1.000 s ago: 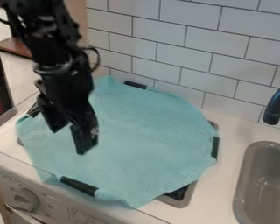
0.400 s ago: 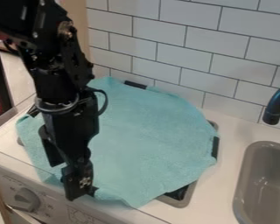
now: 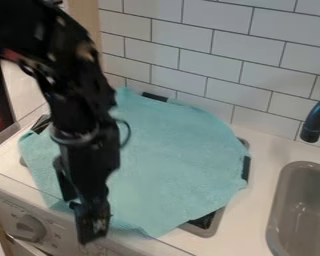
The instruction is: Fold the cloth from the bottom to the top
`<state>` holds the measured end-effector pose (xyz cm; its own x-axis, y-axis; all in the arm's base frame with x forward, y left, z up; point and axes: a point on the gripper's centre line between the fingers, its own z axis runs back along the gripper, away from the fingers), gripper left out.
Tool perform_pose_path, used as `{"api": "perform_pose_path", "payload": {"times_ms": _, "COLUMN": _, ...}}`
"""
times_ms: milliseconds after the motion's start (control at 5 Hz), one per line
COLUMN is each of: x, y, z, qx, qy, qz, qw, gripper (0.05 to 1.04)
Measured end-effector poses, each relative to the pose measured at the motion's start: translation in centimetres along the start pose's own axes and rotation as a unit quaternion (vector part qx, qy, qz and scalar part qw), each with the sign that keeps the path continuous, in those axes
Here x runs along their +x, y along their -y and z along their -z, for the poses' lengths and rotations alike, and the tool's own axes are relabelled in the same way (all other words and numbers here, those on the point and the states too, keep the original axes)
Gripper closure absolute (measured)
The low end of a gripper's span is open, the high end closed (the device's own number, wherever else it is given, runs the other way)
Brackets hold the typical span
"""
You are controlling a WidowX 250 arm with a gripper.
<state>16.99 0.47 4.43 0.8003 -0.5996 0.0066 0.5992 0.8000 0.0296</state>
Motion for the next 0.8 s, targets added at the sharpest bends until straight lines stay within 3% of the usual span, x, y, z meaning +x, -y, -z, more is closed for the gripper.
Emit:
{"api": "perform_pose_path", "payload": {"times_ms": 400, "x": 1.3, "y": -0.2, "z": 1.0, "qx": 0.000, "qy": -0.006, "qz": 0.006, "qw": 1.0000, "gripper": 0.141}}
{"api": "perform_pose_path", "payload": {"times_ms": 600, "x": 1.6, "y": -0.3, "z": 1.1, "qx": 0.004, "qy": 0.004, "qz": 0.007, "qw": 1.0000, "gripper": 0.419}}
{"api": "perform_pose_path", "payload": {"times_ms": 800, "x": 1.7, "y": -0.4, "z": 1.1, "qx": 0.005, "qy": 0.005, "qz": 0.005, "qw": 1.0000, "gripper": 0.594}}
